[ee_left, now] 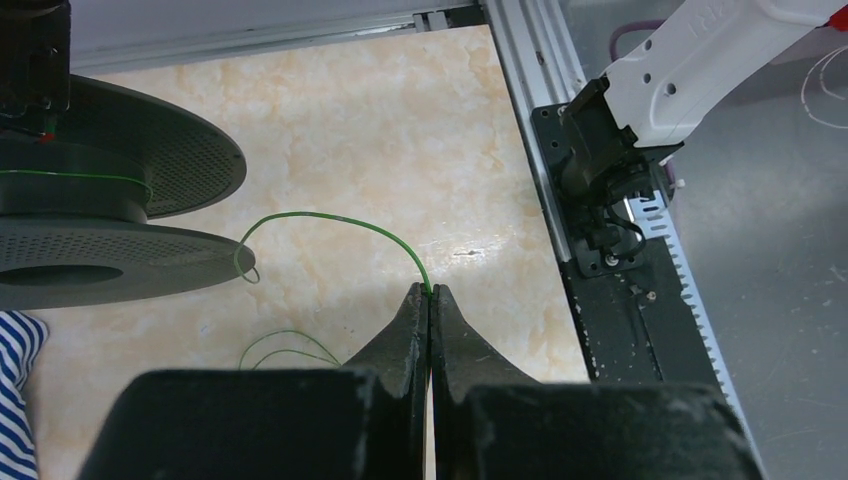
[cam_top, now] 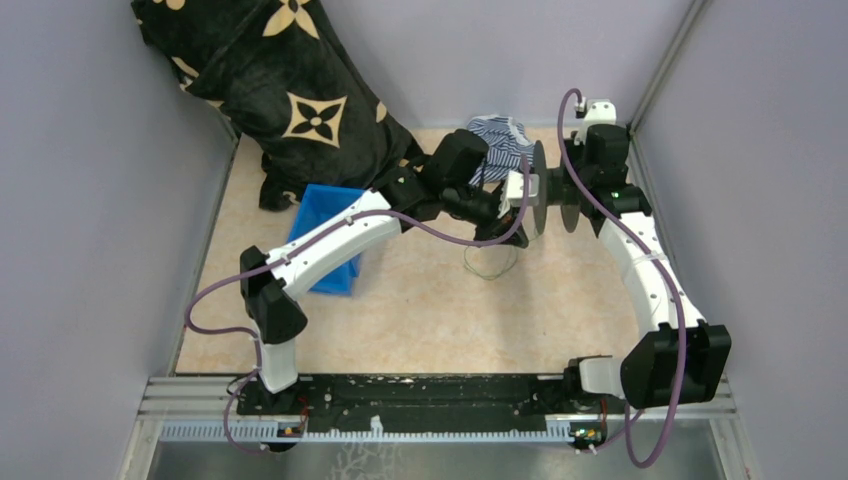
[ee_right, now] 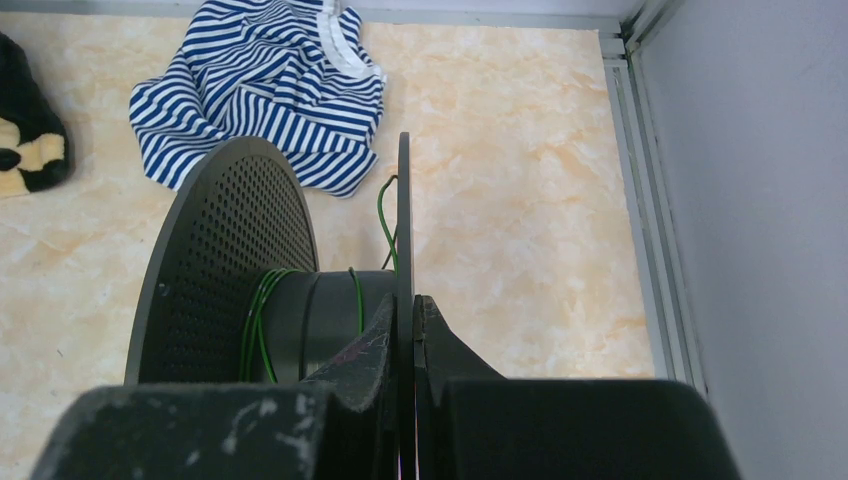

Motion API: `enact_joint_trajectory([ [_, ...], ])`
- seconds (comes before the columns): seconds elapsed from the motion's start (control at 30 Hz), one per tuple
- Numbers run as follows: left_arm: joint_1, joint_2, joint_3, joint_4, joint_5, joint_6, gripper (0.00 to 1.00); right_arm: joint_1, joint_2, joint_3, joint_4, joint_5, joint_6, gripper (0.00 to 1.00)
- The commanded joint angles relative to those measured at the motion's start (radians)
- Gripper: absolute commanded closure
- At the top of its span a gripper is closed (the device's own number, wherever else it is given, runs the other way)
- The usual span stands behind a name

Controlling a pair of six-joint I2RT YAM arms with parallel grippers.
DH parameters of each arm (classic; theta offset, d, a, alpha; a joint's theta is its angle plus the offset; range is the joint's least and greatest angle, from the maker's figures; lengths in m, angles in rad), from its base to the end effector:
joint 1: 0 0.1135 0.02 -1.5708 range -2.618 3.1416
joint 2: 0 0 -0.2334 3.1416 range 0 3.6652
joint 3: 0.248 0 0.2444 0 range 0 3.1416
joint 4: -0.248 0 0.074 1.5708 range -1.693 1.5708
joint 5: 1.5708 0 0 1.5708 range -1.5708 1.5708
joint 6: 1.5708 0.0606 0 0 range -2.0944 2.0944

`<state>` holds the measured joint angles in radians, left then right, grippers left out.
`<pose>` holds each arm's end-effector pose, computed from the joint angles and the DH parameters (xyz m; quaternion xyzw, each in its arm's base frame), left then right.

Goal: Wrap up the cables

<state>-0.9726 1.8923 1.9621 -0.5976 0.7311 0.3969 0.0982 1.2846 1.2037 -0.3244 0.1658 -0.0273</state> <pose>0.2081 -0.3771 0.3513 0.6501 0.5146 -0.4293 0.3581 0.3175 0.0212 0.3253 -0.0067 0.8333 -0.0497 0.5505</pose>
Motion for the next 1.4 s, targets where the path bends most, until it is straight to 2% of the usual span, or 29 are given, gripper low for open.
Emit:
enact_joint_trajectory([
  [0.0, 0.002, -0.051, 0.042, 0.041, 0.034, -0.083, 1.0, 0.006, -0.039, 0.011, 0.09, 0.011, -0.021, 1.0],
  [0.3, 0.044, -0.035, 0.123, 0.136, 0.053, -0.298, 1.0, 0.006, -0.083, -0.052, 0.061, -0.034, -0.051, 1.0],
  [0.6, 0.113, -0.068, 0.101, 0.195, 0.05, -0.394, 1.0, 0.005, -0.11, -0.095, 0.05, -0.079, -0.063, 1.0],
  [1.37, 0.287, 0.051, 0.147, 0.278, -0.047, -0.452, 1.0, 0.006, -0.172, -0.16, 0.028, -0.246, -0.114, 1.0],
])
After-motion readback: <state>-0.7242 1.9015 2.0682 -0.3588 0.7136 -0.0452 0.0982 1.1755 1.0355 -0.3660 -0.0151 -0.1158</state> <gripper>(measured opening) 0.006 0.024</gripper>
